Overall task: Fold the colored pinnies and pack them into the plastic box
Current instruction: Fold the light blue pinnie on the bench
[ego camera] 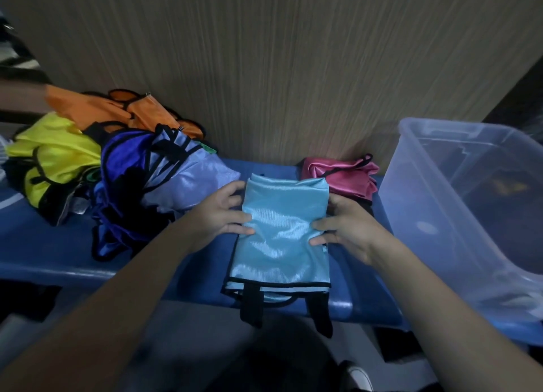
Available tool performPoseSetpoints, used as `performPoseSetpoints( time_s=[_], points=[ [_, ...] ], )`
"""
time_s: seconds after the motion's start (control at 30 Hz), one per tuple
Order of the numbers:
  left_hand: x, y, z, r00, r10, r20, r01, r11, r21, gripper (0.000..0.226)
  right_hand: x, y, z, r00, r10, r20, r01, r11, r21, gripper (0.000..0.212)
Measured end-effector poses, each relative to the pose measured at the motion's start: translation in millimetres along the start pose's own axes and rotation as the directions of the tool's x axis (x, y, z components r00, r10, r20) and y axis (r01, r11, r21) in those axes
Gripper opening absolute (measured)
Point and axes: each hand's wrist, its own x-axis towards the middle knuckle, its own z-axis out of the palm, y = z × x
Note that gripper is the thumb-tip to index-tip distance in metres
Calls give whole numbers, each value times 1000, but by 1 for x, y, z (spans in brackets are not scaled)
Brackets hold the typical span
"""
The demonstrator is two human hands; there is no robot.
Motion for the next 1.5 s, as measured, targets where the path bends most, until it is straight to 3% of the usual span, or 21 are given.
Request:
performPoseSetpoints(
  time_s=[0.2, 0.33, 0.43, 0.5, 0.57, 0.83, 1.03, 1.17, 1.27, 1.4, 1.5],
  points=[
    [-3, -3, 2, 998, 55, -5, -56, 998, -36, 40, -2, 8, -8, 996, -89, 22, 90, 996, -14, 39],
    [-4, -8, 3, 988, 152, 13, -153, 988, 28, 23, -1, 12, -5, 961, -277, 21, 276, 945, -176, 23],
    [-6, -10, 0, 977, 211, 45, -214, 972, 95, 11, 1, 15, -3, 936, -345, 66, 349, 894, -280, 27],
    [-8, -10, -2, 971, 230, 61, -237, 957, 165, 22, 3, 17, -3, 923, -370, 103, 381, 847, -371, 33],
    [-9, -10, -3, 967, 243, 81, -256, 939, 232, 31, 4, 18, -5, 917, -377, 133, 397, 824, -404, 36],
    [-12, -13, -5, 949, 251, 192, -311, 855, 416, 17, 1, 16, -9, 910, -355, 213, 414, 762, -499, 39],
    [-17, -15, -3, 941, 224, 252, -320, 831, 455, 39, -9, 6, -7, 921, -276, 274, 381, 777, -501, 45],
    [-21, -14, 0, 939, 198, 283, -329, 762, 558, 46, -19, -1, 0, 940, -216, 264, 318, 833, -452, 27],
    [-24, -11, 6, 942, 156, 296, -310, 737, 601, 47, -19, 1, 1, 937, -196, 288, 313, 836, -450, 26],
    [-29, -4, 4, 946, 89, 312, -278, 719, 637, 35, -14, 9, -2, 925, -250, 288, 376, 717, -587, 17],
    [-32, -5, 8, 953, 165, 255, -296, 700, 651, 24, -12, 13, 1, 886, -368, 283, 456, 576, -678, 24]
  ],
)
